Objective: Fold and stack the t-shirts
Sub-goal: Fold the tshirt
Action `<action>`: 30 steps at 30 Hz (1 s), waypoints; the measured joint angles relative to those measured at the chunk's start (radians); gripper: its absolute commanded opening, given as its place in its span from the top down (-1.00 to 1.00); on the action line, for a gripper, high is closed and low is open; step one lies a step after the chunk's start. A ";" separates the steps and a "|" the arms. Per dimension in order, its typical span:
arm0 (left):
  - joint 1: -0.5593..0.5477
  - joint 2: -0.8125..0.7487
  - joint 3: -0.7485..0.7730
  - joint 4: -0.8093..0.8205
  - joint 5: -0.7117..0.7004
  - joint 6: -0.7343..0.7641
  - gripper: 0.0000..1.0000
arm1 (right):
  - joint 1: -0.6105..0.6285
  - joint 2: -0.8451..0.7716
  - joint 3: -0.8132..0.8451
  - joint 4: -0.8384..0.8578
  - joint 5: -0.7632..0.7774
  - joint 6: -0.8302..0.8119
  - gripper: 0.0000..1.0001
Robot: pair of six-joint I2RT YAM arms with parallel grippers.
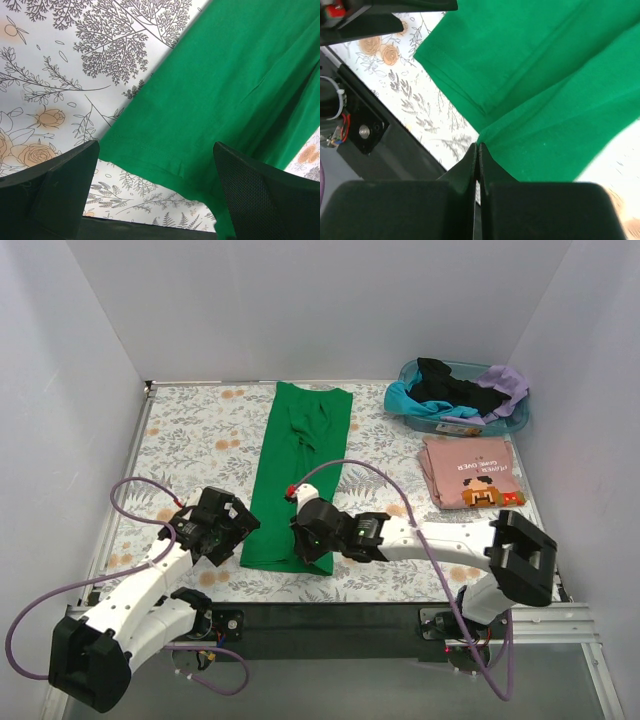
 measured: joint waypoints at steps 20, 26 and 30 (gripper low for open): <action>0.000 0.053 -0.008 0.016 0.008 -0.003 -0.96 | 0.034 0.117 0.047 0.034 -0.132 0.008 -0.18; 0.000 0.093 -0.054 0.050 0.023 -0.008 -0.55 | 0.020 -0.085 -0.080 -0.010 -0.056 0.054 -0.13; 0.000 0.116 -0.087 0.081 0.032 -0.008 -0.03 | -0.040 -0.118 -0.212 -0.060 -0.026 0.099 -0.08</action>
